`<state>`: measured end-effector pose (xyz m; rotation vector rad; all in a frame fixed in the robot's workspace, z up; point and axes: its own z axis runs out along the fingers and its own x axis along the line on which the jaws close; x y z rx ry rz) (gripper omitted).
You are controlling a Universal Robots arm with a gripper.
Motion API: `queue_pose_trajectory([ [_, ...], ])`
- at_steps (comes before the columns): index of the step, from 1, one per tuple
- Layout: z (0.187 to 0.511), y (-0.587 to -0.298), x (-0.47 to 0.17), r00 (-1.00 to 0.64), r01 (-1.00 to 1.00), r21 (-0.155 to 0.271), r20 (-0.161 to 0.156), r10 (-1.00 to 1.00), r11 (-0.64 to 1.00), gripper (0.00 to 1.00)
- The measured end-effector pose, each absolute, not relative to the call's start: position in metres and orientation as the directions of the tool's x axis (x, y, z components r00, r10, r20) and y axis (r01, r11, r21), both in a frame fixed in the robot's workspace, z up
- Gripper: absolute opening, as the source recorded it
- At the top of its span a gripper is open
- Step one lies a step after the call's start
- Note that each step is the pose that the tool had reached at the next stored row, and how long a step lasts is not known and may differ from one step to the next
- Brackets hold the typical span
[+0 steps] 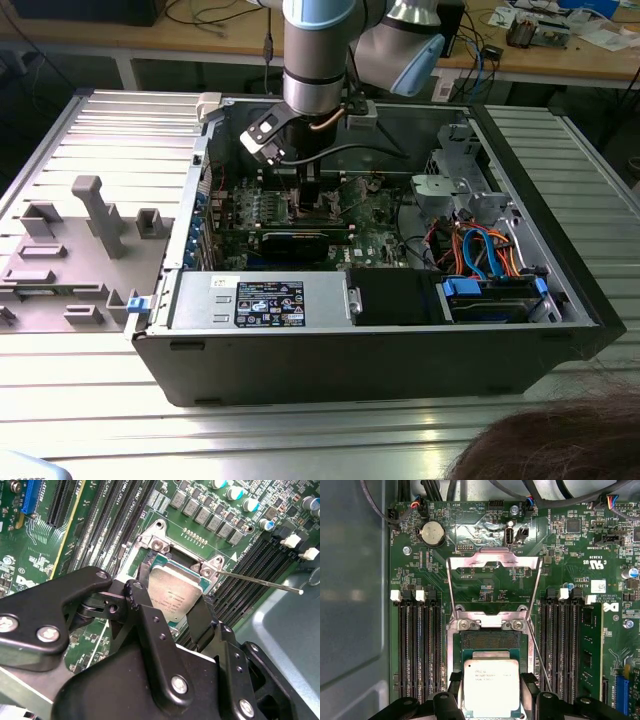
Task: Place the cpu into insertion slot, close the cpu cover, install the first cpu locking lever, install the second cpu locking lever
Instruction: 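Install the second cpu locking lever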
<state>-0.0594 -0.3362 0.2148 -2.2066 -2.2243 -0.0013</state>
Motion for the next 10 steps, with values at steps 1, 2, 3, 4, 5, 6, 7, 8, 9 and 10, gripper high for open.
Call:
queue_pose_trajectory([
  [1,0.2145,-0.3362,-0.0598,-0.008,1.000,-0.005,0.007,1.000,0.008,0.55],
  [2,0.2144,-0.3361,-0.0599,-0.008,1.000,-0.005,0.007,1.000,0.008,0.55],
  [3,0.2143,-0.3361,-0.0599,-0.008,1.000,-0.005,0.007,1.000,0.008,0.55],
  [4,0.2143,-0.3361,-0.0600,-0.008,1.000,-0.005,0.007,1.000,0.008,0.55],
  [5,0.2143,-0.3362,-0.0601,-0.008,1.000,-0.005,0.007,1.000,0.008,0.55],
  [6,0.2142,-0.3362,-0.0601,-0.008,1.000,-0.005,0.007,1.000,0.008,0.55],
  [7,0.2141,-0.3361,-0.0602,-0.008,1.000,-0.005,0.007,1.000,0.008,0.55],
  [8,0.2138,-0.3361,-0.0610,-0.008,1.000,-0.005,0.007,1.000,0.008,0.55],
  [9,0.2136,-0.3361,-0.0616,-0.008,1.000,-0.005,0.007,1.000,0.008,0.55],
  [10,0.2132,-0.3359,-0.0621,-0.008,1.000,-0.005,0.007,1.000,0.008,0.55],
])
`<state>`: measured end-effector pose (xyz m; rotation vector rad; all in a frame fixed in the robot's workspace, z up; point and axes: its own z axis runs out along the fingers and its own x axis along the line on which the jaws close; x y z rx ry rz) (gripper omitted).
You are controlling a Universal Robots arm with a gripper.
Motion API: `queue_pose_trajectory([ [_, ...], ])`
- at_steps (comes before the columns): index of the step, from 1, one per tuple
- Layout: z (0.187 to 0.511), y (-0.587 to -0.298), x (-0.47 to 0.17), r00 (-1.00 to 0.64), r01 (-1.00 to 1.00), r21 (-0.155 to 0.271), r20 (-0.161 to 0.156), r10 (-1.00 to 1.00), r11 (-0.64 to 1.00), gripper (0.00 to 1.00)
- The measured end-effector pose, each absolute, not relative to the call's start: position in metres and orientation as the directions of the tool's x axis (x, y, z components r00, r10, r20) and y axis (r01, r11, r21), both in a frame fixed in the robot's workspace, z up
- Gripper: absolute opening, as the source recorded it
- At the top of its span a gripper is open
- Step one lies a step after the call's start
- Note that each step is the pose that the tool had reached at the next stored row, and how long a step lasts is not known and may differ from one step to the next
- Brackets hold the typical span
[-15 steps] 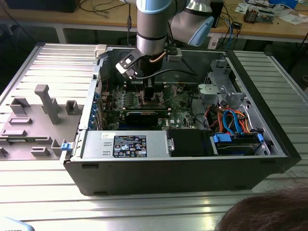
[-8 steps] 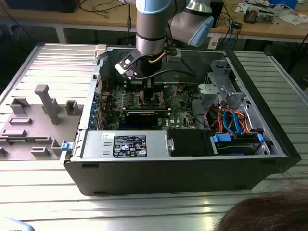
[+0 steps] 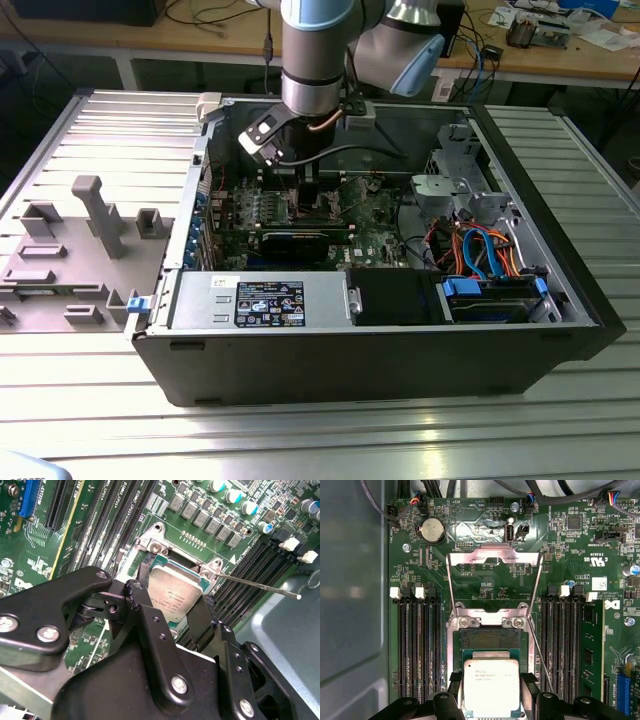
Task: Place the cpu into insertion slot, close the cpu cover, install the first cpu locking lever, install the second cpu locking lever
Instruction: 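Install the second cpu locking lever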
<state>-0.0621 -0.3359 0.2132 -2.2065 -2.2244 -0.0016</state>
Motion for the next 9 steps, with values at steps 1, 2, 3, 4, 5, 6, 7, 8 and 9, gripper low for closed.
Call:
queue_pose_trajectory([
  [1,0.2130,-0.3354,-0.0621,-0.009,1.000,-0.005,0.007,1.000,0.009,0.55],
  [2,0.2130,-0.3350,-0.0622,-0.011,1.000,-0.005,0.007,1.000,0.011,0.55],
  [3,0.2129,-0.3346,-0.0622,-0.017,1.000,-0.005,0.007,1.000,0.017,0.55],
  [4,0.2127,-0.3344,-0.0620,-0.024,1.000,-0.005,0.007,1.000,0.024,0.55],
  [5,0.2123,-0.3342,-0.0617,-0.031,1.000,-0.005,0.006,1.000,0.031,0.55],
  [6,0.2116,-0.3342,-0.0609,-0.034,0.999,-0.005,0.003,0.999,0.034,0.55],
  [7,0.2102,-0.3341,-0.0589,-0.034,0.999,-0.006,-0.002,0.999,0.034,0.55],
  [8,0.2096,-0.3341,-0.0581,-0.034,0.999,-0.006,-0.004,0.999,0.034,0.55],
  [9,0.2088,-0.3341,-0.0573,-0.034,0.999,-0.006,-0.005,0.999,0.034,0.55],
])
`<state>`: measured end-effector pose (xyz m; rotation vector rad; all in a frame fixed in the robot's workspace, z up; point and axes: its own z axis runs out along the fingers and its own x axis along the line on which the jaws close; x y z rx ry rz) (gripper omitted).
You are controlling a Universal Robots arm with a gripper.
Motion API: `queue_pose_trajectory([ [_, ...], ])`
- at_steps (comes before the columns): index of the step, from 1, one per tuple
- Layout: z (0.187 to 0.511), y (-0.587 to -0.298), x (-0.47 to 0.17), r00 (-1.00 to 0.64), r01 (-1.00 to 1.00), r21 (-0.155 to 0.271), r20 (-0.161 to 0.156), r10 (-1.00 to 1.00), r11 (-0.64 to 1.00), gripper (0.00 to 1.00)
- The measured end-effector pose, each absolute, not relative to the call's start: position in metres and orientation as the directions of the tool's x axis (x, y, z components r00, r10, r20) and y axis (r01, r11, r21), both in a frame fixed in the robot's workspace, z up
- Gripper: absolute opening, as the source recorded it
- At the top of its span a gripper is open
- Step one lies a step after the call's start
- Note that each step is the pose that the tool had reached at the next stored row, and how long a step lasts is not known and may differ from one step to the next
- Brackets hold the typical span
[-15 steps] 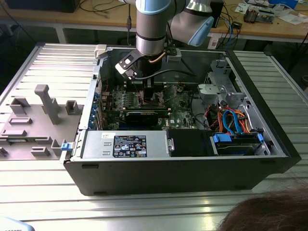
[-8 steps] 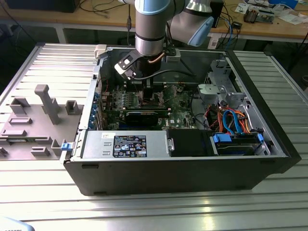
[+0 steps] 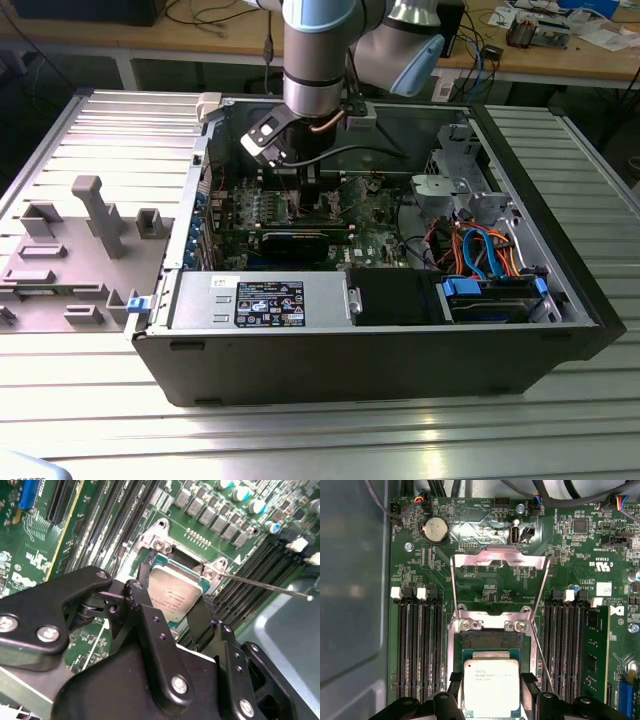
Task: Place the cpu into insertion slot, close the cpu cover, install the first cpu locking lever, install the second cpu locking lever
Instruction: 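Install the second cpu locking lever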
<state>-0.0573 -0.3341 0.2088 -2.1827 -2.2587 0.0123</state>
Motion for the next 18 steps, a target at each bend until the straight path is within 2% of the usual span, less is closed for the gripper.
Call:
queue_pose_trajectory([
  [18,0.1984,-0.3339,-0.0491,0.013,1.000,-0.006,-0.013,1.000,-0.013,0.55],
])
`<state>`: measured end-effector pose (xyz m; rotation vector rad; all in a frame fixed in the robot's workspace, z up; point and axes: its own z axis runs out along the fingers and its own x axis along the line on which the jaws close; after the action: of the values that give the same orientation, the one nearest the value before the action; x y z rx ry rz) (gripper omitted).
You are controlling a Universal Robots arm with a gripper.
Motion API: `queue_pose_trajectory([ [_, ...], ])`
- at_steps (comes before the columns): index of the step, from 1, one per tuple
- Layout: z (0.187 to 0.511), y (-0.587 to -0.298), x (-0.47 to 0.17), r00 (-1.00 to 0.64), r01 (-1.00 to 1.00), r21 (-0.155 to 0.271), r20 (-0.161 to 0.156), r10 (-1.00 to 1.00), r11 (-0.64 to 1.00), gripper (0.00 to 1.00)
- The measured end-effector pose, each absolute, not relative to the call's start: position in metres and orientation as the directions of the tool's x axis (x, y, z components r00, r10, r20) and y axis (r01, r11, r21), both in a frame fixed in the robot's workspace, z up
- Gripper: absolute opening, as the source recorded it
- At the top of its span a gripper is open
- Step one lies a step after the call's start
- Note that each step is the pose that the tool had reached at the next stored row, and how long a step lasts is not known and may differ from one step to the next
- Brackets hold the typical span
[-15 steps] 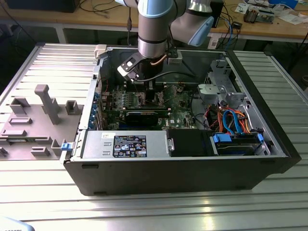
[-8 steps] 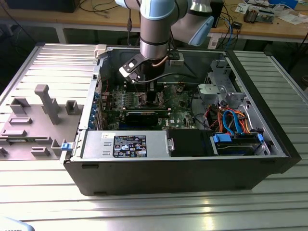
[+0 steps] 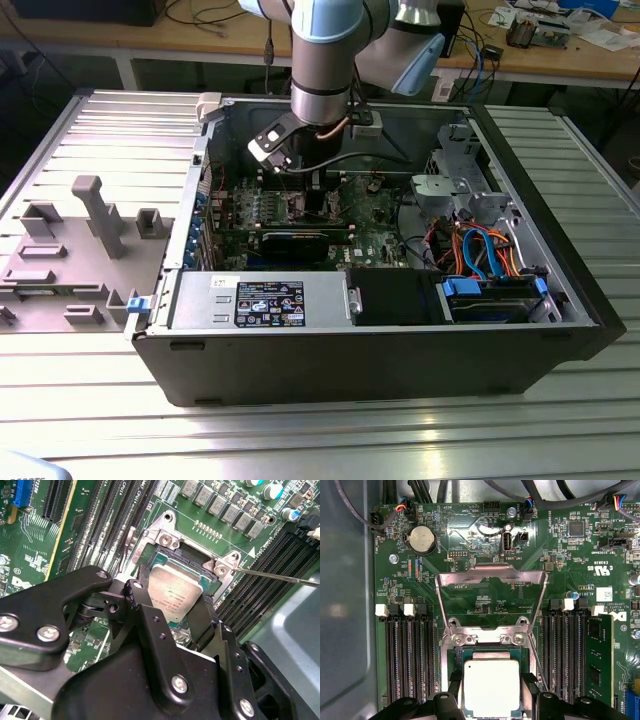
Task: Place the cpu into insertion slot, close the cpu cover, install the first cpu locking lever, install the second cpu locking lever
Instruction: 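Install the second cpu locking lever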
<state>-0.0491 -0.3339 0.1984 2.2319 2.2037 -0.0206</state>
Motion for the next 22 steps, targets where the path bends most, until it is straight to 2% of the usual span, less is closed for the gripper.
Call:
queue_pose_trajectory([
  [2,0.1986,-0.3340,-0.0492,0.013,1.000,-0.006,-0.013,1.000,-0.013,0.56],
  [3,0.1987,-0.3341,-0.0492,0.013,1.000,-0.006,-0.014,1.000,-0.013,0.62],
  [22,0.1986,-0.3315,-0.0494,-0.034,0.999,-0.007,-0.014,0.999,0.034,0.62],
])
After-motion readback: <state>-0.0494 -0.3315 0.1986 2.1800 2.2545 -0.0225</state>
